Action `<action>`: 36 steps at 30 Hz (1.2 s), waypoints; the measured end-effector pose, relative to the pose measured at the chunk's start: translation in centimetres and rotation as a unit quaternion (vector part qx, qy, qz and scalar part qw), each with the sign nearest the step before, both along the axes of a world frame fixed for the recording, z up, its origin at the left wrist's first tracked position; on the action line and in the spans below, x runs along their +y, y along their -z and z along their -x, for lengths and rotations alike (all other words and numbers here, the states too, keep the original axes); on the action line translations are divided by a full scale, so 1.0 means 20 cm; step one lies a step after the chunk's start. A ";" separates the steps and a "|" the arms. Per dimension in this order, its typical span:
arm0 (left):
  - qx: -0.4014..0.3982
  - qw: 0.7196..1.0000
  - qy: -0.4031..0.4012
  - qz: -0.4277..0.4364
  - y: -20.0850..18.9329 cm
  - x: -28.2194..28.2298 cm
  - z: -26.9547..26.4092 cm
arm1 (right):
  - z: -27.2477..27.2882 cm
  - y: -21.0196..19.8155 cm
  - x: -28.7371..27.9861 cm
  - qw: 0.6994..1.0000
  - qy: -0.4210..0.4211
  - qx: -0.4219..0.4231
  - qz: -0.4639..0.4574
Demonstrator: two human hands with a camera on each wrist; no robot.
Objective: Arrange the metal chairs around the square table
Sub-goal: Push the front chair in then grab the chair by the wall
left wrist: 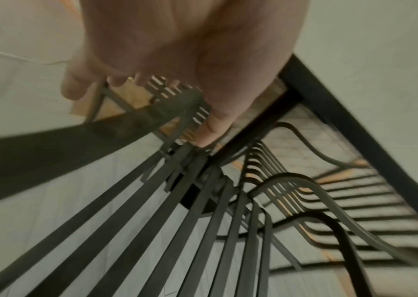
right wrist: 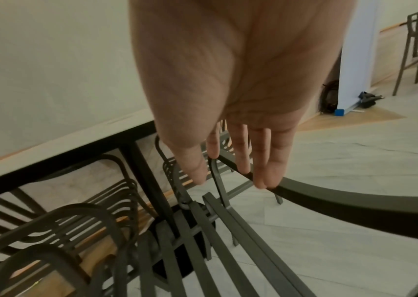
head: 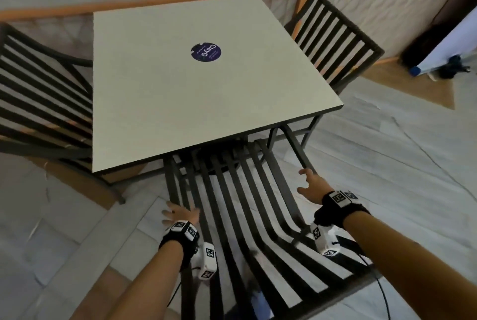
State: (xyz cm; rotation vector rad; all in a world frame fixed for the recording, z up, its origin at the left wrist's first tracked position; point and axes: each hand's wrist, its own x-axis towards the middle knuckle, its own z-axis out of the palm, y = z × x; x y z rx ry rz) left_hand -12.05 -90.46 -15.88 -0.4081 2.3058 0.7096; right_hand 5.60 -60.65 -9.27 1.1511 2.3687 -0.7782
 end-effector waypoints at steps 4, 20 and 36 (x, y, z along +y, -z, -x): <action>-0.059 0.993 -0.103 0.020 0.14 0.01 -0.03 | -0.04 0.13 0.28 0.998 0.051 -0.040 -0.024; -0.060 0.992 -0.100 0.037 0.31 -0.12 0.00 | -0.16 0.54 0.34 0.987 0.113 -0.105 0.041; 0.016 0.992 -0.010 0.127 0.05 0.11 -0.08 | -0.07 0.40 0.53 0.996 0.043 -0.081 -0.002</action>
